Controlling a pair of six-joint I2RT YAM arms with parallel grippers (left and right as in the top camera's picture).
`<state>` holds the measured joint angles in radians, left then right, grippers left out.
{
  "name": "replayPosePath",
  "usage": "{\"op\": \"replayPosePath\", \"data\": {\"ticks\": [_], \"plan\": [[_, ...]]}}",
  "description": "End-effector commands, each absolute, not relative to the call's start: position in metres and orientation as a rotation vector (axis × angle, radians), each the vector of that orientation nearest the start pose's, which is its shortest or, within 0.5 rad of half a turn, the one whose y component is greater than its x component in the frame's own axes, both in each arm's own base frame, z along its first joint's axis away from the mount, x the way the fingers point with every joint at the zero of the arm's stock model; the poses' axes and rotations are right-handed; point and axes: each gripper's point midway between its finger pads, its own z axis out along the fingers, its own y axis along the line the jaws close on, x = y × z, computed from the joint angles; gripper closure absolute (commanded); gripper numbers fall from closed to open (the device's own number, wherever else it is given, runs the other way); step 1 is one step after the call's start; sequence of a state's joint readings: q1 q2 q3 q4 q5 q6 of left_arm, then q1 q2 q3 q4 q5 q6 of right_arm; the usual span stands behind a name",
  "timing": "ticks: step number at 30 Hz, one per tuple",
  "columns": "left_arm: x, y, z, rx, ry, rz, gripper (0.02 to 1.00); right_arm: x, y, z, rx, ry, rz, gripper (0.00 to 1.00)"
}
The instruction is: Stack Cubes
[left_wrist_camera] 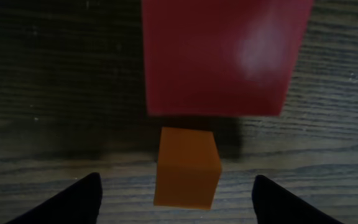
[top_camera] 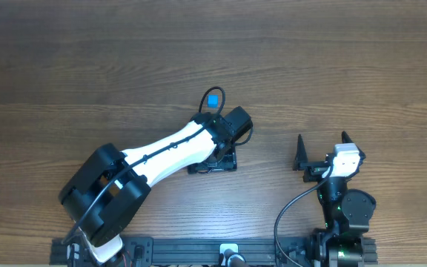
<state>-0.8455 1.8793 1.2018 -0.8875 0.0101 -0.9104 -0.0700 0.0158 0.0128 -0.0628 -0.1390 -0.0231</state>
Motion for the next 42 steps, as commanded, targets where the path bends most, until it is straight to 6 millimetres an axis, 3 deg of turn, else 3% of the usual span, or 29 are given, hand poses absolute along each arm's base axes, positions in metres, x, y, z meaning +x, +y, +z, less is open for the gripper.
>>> {"op": "replayPosePath", "data": {"ticks": [1, 6, 14, 28, 33, 37, 42], "plan": [[0.219, -0.245, 0.005, -0.124, 3.143, 0.009, 0.340, 0.246, 0.007, 0.159, -0.062, 1.632, 0.047, 0.007], [0.219, -0.245, 0.005, -0.124, 3.142, 0.007, 0.481, 0.246, 0.007, 0.159, -0.063, 1.632, 0.047, 0.009], [0.218, -0.244, 0.001, -0.124, 3.150, 0.023, 0.531, 0.246, 0.007, 0.159, -0.063, 1.632, 0.047, 0.007], [0.218, -0.244, 0.000, -0.124, 3.152, 0.027, 0.827, 0.246, 0.007, 0.159, -0.062, 1.632, 0.047, 0.007], [0.218, -0.245, 0.001, -0.125, 3.153, 0.018, 0.871, 0.246, 0.007, 0.159, -0.063, 1.632, 0.047, 0.009], [0.221, -0.248, 0.017, -0.126, 3.145, 0.008, 0.901, 0.246, 0.007, 0.159, -0.062, 1.632, 0.047, 0.009], [0.240, -0.258, 0.061, -0.127, 3.084, -0.005, 0.912, 0.246, 0.007, 0.159, -0.063, 1.632, 0.047, 0.007]]}}
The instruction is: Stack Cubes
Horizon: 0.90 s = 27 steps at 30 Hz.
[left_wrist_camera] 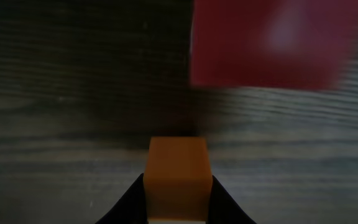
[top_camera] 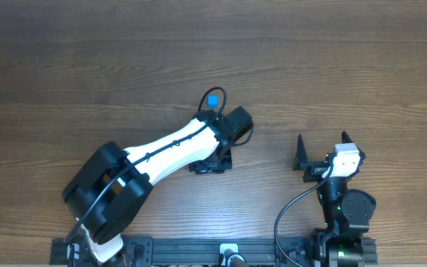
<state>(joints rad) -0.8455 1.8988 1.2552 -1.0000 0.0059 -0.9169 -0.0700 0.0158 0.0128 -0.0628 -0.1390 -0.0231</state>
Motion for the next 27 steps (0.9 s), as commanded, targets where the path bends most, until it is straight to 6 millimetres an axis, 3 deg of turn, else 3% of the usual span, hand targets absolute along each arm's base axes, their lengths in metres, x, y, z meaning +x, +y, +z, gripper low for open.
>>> {"op": "replayPosePath", "data": {"ticks": [1, 5, 9, 16, 27], "plan": [[0.244, -0.261, 0.070, -0.124, 3.068, -0.010, 0.915, 0.246, 0.007, 0.159, -0.062, 1.632, 0.047, 0.007], [0.264, -0.272, 0.099, -0.098, 3.004, -0.069, 0.912, 0.246, 0.007, 0.159, -0.063, 1.632, 0.047, 0.007], [0.281, -0.269, 0.109, -0.148, 2.976, -0.106, 0.919, 0.246, 0.007, 0.159, -0.063, 1.632, 0.047, 0.007], [0.290, -0.258, 0.100, -0.135, 2.999, -0.080, 0.923, 0.246, 0.007, 0.159, -0.063, 1.632, 0.047, 0.007], [0.283, -0.256, 0.078, -0.134, 3.068, -0.010, 0.923, 0.246, 0.007, 0.159, -0.063, 1.632, 0.047, 0.007]]}}
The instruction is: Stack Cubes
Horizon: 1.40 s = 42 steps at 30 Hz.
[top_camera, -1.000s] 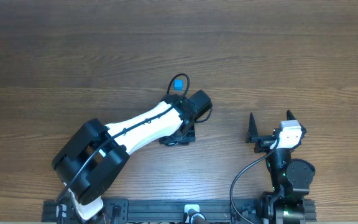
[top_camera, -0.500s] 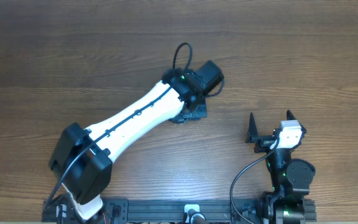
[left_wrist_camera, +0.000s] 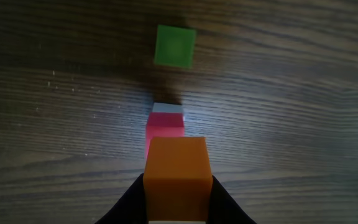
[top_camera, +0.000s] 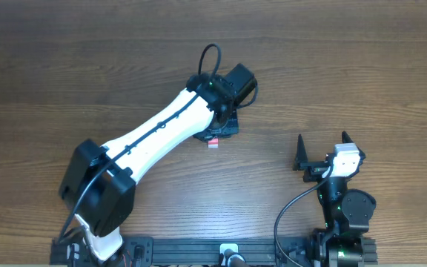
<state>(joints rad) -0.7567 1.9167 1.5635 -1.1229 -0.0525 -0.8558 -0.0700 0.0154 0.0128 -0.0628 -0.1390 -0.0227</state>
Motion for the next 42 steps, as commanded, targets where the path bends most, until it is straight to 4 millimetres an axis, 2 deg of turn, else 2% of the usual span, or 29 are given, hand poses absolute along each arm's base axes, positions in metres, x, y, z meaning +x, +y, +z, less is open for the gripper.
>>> {"op": "replayPosePath", "data": {"ticks": [1, 30, 42], "plan": [[0.282, -0.255, 0.078, -0.134, 3.072, -0.006, 0.923, 0.246, 0.007, 0.159, -0.062, 1.632, 0.047, 0.007], [0.279, -0.256, 0.069, -0.104, 3.104, 0.004, 0.928, 0.246, 0.007, 0.159, -0.063, 1.632, 0.047, 0.009], [0.277, -0.250, 0.062, -0.111, 3.118, 0.025, 0.928, 0.246, 0.007, 0.159, -0.062, 1.632, 0.047, 0.009]]}}
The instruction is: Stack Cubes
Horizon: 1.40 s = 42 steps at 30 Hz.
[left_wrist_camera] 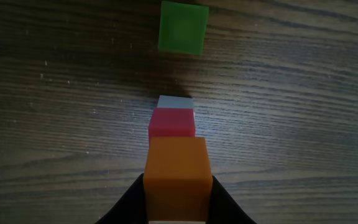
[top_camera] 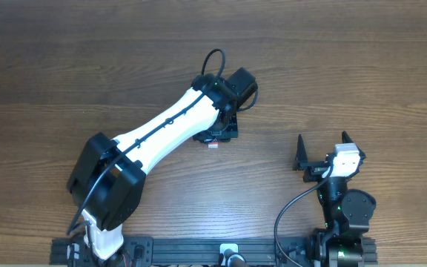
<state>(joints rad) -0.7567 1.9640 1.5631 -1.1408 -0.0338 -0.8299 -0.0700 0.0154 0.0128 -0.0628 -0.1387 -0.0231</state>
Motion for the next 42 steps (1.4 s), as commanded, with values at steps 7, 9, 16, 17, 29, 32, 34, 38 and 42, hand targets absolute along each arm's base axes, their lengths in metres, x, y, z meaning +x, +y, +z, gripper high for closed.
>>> {"op": "replayPosePath", "data": {"ticks": [7, 9, 16, 17, 29, 32, 34, 38, 42], "plan": [[0.2766, -0.2476, 0.0605, -0.123, 3.127, 0.023, 0.928, 0.2458, 0.0070, 0.1594, -0.063, 1.632, 0.047, 0.007], [0.2765, -0.2476, 0.0603, -0.123, 3.127, 0.023, 0.928, 0.2458, 0.0070, 0.1593, -0.063, 1.633, 0.048, 0.007], [0.2757, -0.2471, 0.0596, -0.118, 3.130, 0.026, 0.925, 0.2458, 0.0070, 0.1594, -0.063, 1.632, 0.047, 0.007], [0.2758, -0.2471, 0.0594, -0.118, 3.129, 0.026, 0.928, 0.2458, 0.0070, 0.1594, -0.063, 1.632, 0.047, 0.014], [0.2741, -0.2487, 0.0534, -0.118, 3.136, 0.006, 0.928, 0.2458, 0.0070, 0.1594, -0.063, 1.632, 0.047, 0.009], [0.2741, -0.2487, 0.0534, -0.118, 3.136, 0.006, 0.928, 0.2458, 0.0070, 0.1594, -0.063, 1.632, 0.047, 0.009], [0.2741, -0.2487, 0.0534, -0.118, 3.136, 0.006, 0.923, 0.2458, 0.0070, 0.1594, -0.062, 1.632, 0.047, 0.007], [0.2749, -0.2481, 0.0534, -0.121, 3.133, 0.008, 0.915, 0.2458, 0.0070, 0.1594, -0.062, 1.632, 0.047, 0.007], [0.2768, -0.2462, 0.0534, -0.131, 3.132, 0.009, 0.906, 0.2458, 0.0070, 0.1594, -0.063, 1.632, 0.047, 0.007]]}}
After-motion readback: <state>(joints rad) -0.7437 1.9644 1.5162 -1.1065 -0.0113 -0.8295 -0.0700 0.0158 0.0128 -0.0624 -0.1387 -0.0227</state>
